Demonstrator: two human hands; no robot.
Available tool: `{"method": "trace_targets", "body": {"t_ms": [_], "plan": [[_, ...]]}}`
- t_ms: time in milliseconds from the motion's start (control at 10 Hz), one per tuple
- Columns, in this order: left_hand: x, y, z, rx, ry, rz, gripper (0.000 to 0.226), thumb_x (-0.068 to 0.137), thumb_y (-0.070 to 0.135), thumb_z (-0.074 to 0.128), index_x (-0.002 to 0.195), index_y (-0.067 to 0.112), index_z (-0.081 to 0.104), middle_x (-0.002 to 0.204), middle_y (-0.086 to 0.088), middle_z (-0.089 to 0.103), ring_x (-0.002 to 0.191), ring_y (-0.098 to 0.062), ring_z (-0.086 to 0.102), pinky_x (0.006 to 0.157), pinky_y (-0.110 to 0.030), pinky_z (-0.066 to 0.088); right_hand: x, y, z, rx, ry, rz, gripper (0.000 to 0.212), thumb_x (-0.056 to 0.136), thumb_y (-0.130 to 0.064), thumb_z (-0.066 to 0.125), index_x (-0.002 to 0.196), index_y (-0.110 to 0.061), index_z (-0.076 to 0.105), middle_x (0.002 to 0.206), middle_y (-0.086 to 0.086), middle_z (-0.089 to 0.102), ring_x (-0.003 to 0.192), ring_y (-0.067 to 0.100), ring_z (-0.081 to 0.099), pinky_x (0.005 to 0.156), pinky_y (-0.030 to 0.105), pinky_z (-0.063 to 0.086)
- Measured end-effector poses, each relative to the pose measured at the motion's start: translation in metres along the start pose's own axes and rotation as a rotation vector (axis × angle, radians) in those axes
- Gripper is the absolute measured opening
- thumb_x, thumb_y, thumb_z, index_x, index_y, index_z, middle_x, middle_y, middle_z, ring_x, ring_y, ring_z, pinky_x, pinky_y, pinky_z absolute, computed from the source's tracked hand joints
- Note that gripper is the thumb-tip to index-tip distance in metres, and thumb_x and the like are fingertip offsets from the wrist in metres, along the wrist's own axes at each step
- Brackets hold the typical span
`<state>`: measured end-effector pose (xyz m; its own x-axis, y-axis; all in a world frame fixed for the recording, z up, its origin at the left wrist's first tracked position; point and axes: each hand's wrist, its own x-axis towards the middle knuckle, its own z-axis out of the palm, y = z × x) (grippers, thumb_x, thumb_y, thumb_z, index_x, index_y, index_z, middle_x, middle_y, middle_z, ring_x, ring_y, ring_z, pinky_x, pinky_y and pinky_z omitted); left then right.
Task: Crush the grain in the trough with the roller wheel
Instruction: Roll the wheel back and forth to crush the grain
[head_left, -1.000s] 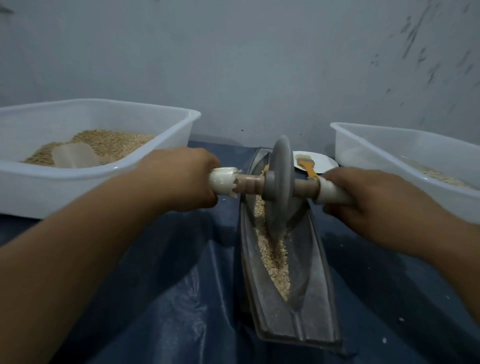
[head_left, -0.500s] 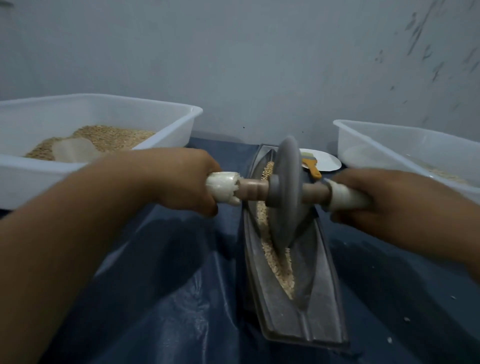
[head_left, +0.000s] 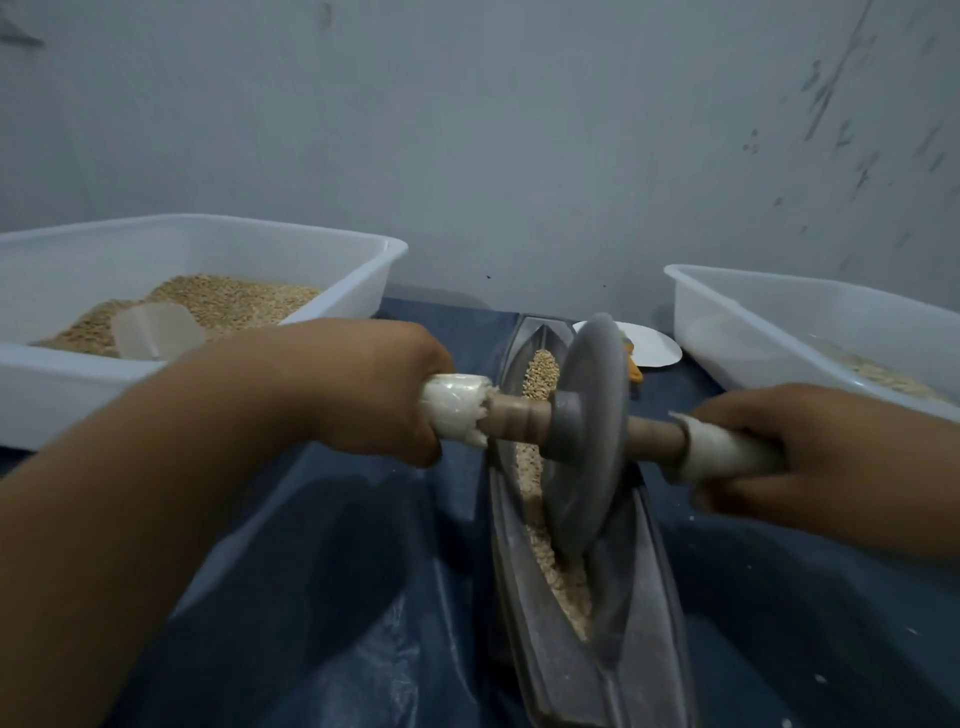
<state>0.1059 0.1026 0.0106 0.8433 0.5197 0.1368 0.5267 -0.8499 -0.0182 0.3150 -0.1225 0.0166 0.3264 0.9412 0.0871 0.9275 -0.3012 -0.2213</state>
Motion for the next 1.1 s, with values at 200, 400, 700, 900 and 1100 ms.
{"method": "trace_targets", "body": {"t_ms": [200, 400, 700, 900, 1100], "plan": [[0.006, -0.001, 0.010, -0.095, 0.034, -0.043, 0.019, 0.070, 0.034, 0.072, 0.082, 0.034, 0.057, 0.081, 0.009, 0.064, 0.077, -0.012, 0.061, 0.075, -0.032, 0.053, 0.027, -0.014, 0.008, -0.344, 0.285, -0.050, 0.020, 0.071, -0.047, 0.068, 0.082, -0.031, 0.072, 0.096, -0.013, 0.065, 0.090, 0.017, 0.059, 0.079, 0.036, 0.047], [-0.002, -0.003, -0.001, -0.139, -0.111, 0.005, 0.023, 0.061, 0.041, 0.075, 0.076, 0.034, 0.059, 0.071, 0.011, 0.065, 0.065, -0.004, 0.062, 0.061, -0.027, 0.050, 0.001, -0.023, 0.009, -0.209, 0.057, 0.124, 0.025, 0.056, -0.055, 0.058, 0.078, -0.042, 0.058, 0.078, -0.017, 0.060, 0.068, 0.003, 0.058, 0.060, 0.030, 0.050], [0.066, 0.002, 0.020, -0.005, 0.278, -0.118, 0.011, 0.071, 0.030, 0.065, 0.077, 0.030, 0.056, 0.077, 0.006, 0.061, 0.073, -0.018, 0.059, 0.065, -0.028, 0.042, 0.092, 0.009, 0.025, -0.393, 0.274, 0.237, 0.020, 0.077, -0.036, 0.055, 0.065, -0.032, 0.039, 0.063, -0.013, 0.040, 0.064, 0.017, 0.043, 0.050, 0.025, 0.024], [0.083, -0.003, 0.012, -0.038, 0.100, -0.096, 0.019, 0.069, 0.030, 0.072, 0.082, 0.026, 0.059, 0.074, 0.005, 0.059, 0.070, -0.018, 0.060, 0.063, -0.028, 0.043, 0.111, 0.014, 0.015, -0.382, 0.205, 0.198, 0.022, 0.073, -0.039, 0.065, 0.065, -0.029, 0.047, 0.065, -0.011, 0.052, 0.061, 0.014, 0.051, 0.052, 0.025, 0.034], [0.067, -0.009, 0.017, -0.117, -0.084, -0.065, 0.024, 0.066, 0.032, 0.076, 0.067, 0.027, 0.052, 0.068, 0.007, 0.060, 0.062, -0.011, 0.058, 0.054, -0.026, 0.038, 0.095, 0.009, 0.009, -0.345, -0.023, 0.164, 0.023, 0.067, -0.041, 0.072, 0.064, -0.029, 0.052, 0.066, -0.008, 0.059, 0.062, 0.010, 0.057, 0.058, 0.029, 0.047]]}}
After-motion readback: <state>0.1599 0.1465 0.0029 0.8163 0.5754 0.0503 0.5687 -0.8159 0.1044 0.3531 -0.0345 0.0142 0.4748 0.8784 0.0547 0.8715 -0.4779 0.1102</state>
